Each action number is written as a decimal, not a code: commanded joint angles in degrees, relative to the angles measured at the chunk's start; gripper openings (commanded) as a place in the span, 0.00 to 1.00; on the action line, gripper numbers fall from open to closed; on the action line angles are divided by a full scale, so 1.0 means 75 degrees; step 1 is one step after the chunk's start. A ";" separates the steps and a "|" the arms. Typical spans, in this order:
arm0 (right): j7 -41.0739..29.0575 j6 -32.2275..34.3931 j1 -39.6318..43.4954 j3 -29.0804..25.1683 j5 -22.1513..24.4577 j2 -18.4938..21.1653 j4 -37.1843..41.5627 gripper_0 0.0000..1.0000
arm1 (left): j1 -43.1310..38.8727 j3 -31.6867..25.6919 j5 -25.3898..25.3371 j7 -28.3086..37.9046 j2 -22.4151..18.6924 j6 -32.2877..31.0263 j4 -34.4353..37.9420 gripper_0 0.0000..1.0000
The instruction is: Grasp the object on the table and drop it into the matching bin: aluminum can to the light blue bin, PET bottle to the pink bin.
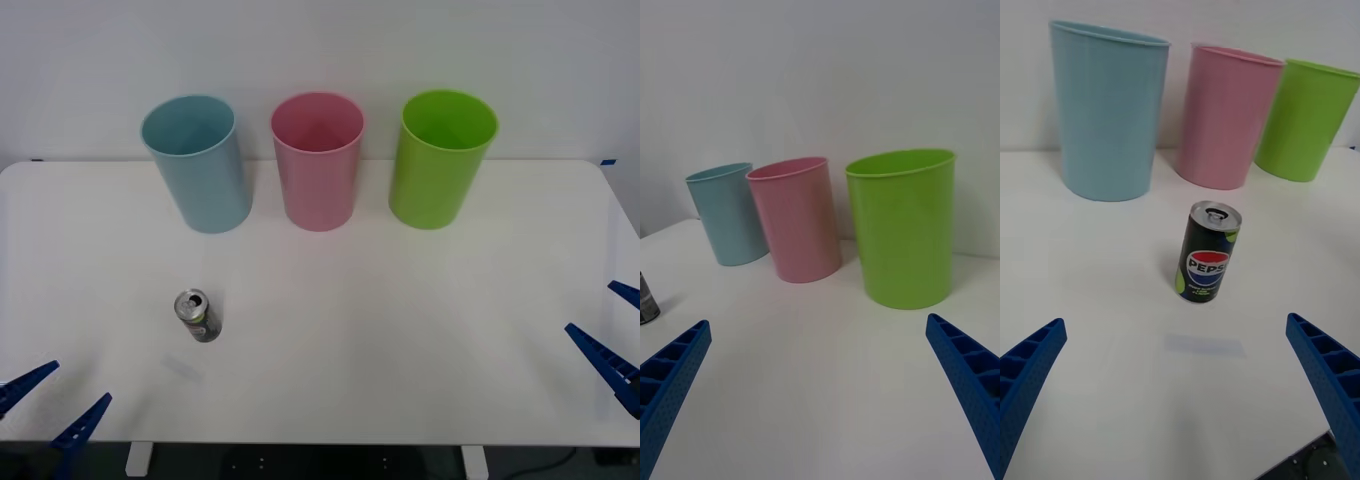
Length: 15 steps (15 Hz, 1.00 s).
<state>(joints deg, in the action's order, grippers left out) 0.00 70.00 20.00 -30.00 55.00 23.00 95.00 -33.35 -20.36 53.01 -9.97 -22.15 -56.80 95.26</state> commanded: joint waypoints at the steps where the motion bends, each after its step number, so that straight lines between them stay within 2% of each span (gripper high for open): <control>1: 0.0000 0.0000 0.0000 0.0000 0.0000 -0.0001 -0.0001 1.00 | 0.0322 0.0395 -0.0225 -0.0628 0.0001 0.0131 -0.0467 1.00; 7: 0.0000 0.0000 0.0000 0.0000 0.0000 -0.0001 -0.0001 1.00 | 0.1517 0.0934 -0.0447 -0.1812 0.0177 0.0131 -0.1862 1.00; 15: 0.0000 0.0000 0.0000 0.0000 0.0000 -0.0001 -0.0001 1.00 | 0.2185 0.0946 -0.0049 -0.1999 0.1032 0.0495 -0.2190 1.00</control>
<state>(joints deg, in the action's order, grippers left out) 0.00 70.00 20.00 -30.00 55.00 23.00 95.00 -17.25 -13.27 52.49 -24.96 -14.80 -53.37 78.89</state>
